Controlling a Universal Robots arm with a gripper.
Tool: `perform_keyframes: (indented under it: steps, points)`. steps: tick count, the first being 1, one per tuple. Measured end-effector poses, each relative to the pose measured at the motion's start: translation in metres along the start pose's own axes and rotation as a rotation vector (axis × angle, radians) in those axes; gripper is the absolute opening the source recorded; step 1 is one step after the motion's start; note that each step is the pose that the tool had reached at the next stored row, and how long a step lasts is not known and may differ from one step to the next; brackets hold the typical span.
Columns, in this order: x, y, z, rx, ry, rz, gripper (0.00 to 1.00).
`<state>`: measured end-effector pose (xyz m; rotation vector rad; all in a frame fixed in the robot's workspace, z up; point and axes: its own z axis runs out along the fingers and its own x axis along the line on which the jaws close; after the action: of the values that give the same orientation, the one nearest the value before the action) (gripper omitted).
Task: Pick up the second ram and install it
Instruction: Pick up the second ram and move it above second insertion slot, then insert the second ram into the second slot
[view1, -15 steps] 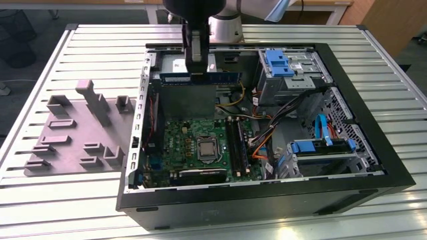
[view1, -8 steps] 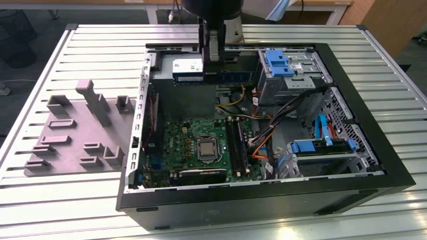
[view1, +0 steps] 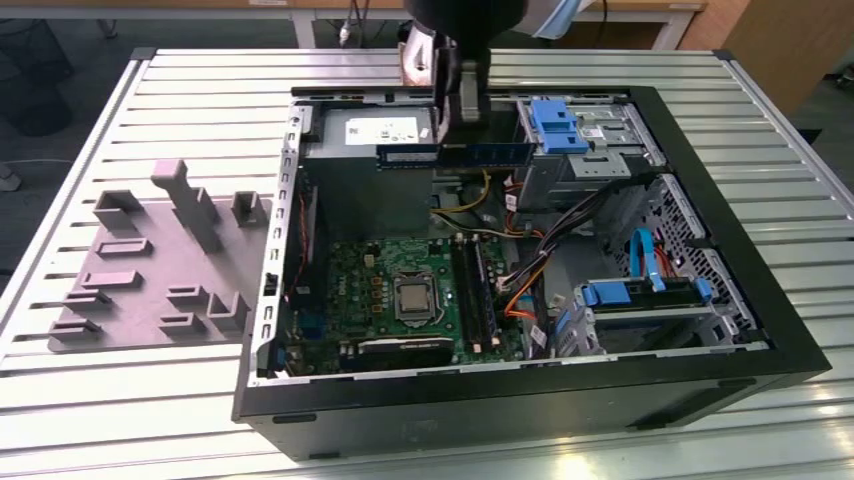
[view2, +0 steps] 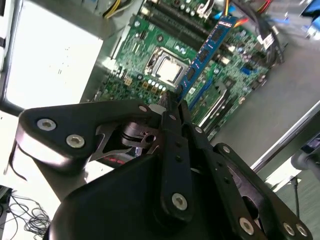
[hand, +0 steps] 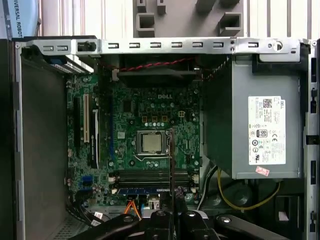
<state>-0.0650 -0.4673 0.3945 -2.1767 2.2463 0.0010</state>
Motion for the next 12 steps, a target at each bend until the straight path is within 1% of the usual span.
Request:
perform_keyframes:
  steps: [3, 6, 7, 12]
  points:
    - [-0.0004, -0.0122, 0.0001, -0.0001, 0.0000, 0.000, 0.14]
    - [-0.0007, -0.0231, 0.0002, -0.0002, 0.0000, 0.000, 0.14]
    - [-0.0008, -0.0257, 0.0003, -0.0001, 0.0000, 0.000, 0.14]
    - [-0.0008, -0.0271, 0.0003, -0.0002, 0.0000, 0.000, 0.14]
